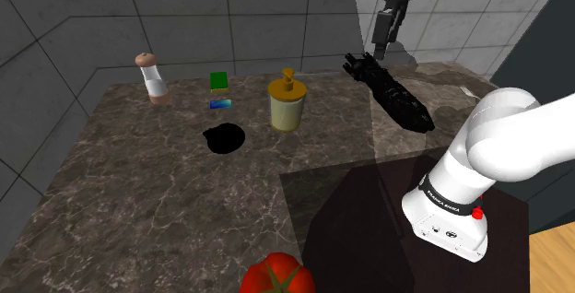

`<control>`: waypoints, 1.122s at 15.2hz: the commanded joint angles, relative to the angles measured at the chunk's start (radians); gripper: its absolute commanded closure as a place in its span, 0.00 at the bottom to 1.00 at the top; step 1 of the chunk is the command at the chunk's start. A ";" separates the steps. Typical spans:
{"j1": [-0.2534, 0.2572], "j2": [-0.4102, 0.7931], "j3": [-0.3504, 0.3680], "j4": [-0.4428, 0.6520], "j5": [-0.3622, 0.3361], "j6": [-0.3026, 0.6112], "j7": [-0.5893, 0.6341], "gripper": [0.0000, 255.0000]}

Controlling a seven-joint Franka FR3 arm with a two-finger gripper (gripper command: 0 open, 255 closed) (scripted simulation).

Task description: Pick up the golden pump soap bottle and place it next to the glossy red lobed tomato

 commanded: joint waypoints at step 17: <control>-0.033 0.626 0.044 0.284 0.042 0.321 0.177 0.00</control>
